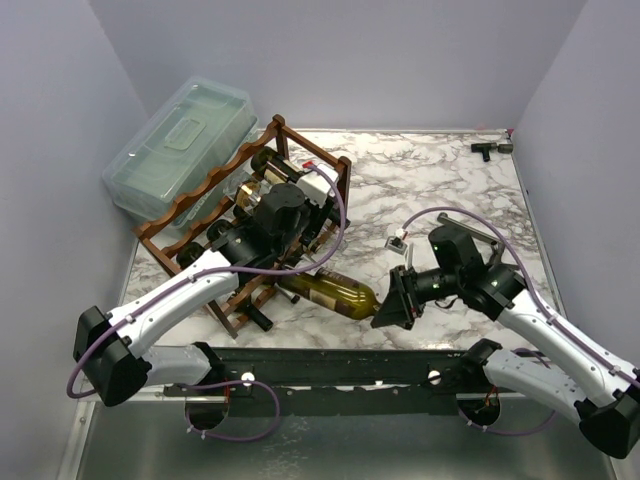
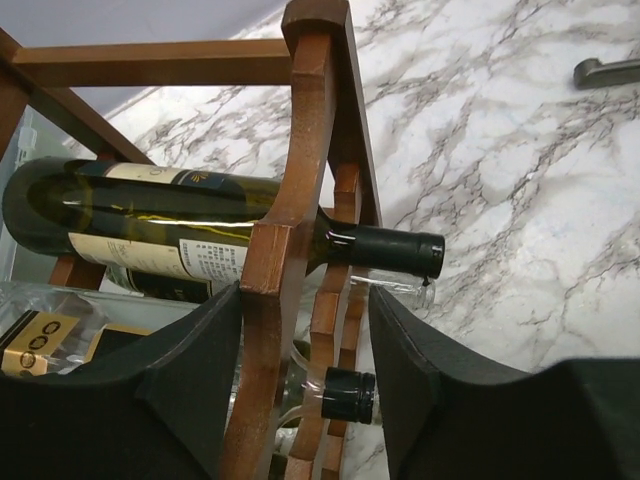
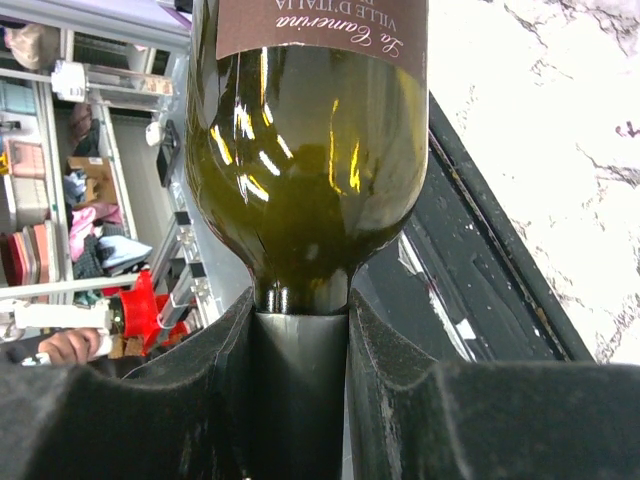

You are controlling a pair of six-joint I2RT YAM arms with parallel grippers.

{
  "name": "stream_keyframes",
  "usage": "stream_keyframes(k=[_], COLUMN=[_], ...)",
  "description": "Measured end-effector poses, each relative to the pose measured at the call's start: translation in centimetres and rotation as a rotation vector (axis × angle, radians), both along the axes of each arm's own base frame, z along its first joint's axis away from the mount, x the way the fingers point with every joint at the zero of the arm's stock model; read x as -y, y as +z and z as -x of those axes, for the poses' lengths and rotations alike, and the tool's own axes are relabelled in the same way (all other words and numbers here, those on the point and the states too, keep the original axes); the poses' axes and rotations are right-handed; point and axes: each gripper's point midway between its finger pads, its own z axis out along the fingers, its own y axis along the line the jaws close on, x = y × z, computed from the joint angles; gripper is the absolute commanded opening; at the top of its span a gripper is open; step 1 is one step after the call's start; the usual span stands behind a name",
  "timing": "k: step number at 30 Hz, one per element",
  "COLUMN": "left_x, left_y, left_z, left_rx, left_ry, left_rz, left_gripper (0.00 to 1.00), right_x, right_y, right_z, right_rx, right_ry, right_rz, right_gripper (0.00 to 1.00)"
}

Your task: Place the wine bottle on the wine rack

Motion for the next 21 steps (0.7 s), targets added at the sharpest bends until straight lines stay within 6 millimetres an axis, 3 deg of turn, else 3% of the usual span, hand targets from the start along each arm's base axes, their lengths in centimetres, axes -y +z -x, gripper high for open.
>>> stream_keyframes(k=[4,12,21], left_x=[-0.1,-0.7,-0.9], left_y=[-1.2,-1.2,-1.2], left_z=[-0.2,-0.5,-0.7], left_rx=[-0.033,-0.035,-0.034], left_ry=[0.008,0.023,0.026], left_rz=[-0.024,-0.039,-0.046], left_gripper=[0.39,0.24,0.14], right_x=[-0.6,-1.7,-2.8], right_y=[0.2,0.5,0.7], right_z=[-0.3,-1.4,-2.4], right_rx=[-0.013,-0.02,-0.051], right_ry=[0.01,-0.01,-0.044], right_rz=[-0.022,-0.061,-0.108], right_gripper=[0.0,0.0,0.0])
